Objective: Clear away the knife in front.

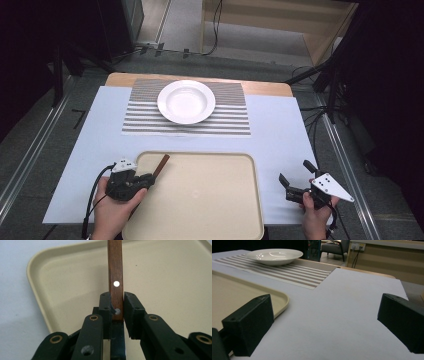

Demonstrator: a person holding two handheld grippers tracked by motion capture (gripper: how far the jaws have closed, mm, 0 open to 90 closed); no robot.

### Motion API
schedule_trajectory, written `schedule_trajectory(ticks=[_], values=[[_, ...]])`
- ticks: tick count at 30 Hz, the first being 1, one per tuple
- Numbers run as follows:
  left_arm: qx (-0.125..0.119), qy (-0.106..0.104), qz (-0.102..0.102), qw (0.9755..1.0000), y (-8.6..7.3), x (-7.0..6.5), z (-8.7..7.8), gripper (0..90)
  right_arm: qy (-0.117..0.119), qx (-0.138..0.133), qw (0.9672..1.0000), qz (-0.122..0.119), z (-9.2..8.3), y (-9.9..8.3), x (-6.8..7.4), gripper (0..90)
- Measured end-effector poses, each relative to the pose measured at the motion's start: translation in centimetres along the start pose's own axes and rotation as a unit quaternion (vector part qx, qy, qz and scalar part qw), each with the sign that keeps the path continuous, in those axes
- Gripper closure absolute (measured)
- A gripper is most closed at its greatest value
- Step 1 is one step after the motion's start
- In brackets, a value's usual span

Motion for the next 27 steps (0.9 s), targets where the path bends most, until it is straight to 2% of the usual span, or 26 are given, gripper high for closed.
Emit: schedule_trajectory(ticks=[7, 11, 16, 18, 19, 21, 22, 25, 27], values=[[0.005, 0.000, -0.005, 1.0000, -0.8, -0.2, 0.3, 76.5, -0.001, 0.000, 1.0000, 0.000, 0.0, 0.0, 0.0, 0.0], [0.014, 0.010, 0.002, 0.9999, -1.0, -0.4, 0.5, 76.5, -0.001, 0.000, 1.0000, -0.001, 0.0, 0.0, 0.0, 0.0], [0.015, 0.012, 0.005, 0.9998, -1.0, -0.5, 0.6, 75.8, -0.001, 0.001, 1.0000, -0.001, 0.0, 0.0, 0.0, 0.0], [0.013, 0.007, 0.008, 0.9999, -1.0, -0.4, 0.6, 68.9, -0.001, 0.001, 1.0000, -0.001, 0.0, 0.0, 0.0, 0.0], [0.013, 0.007, 0.007, 0.9999, -0.9, -0.4, 0.6, 68.9, -0.001, 0.001, 1.0000, -0.001, 0.0, 0.0, 0.0, 0.0], [0.008, 0.019, 0.011, 0.9997, -0.7, -0.2, 0.5, 62.4, -0.001, 0.001, 1.0000, -0.001, 0.0, 0.0, 0.0, 0.0], [0.004, 0.020, 0.012, 0.9997, -0.6, -0.1, 0.3, 62.0, -0.001, 0.001, 1.0000, -0.001, 0.0, 0.0, 0.0, 0.0], [-0.012, 0.015, 0.028, 0.9994, 0.0, -0.3, 0.0, 66.8, -0.001, 0.001, 1.0000, -0.002, 0.0, 0.0, 0.0, 0.0], [-0.019, -0.003, 0.040, 0.9990, 0.4, -0.8, 0.1, 76.4, -0.001, 0.002, 1.0000, -0.003, 0.0, 0.0, 0.0, 0.0]])
Point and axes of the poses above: each handheld gripper's, and its own axes: z roughly forward along the jaws, y roughly out of its top, x roughly to its left, the point moved 6 cm from there along z, roughly forward along the jaws, and after that the axes turned 9 degrees about z, right-handed, at the moved point
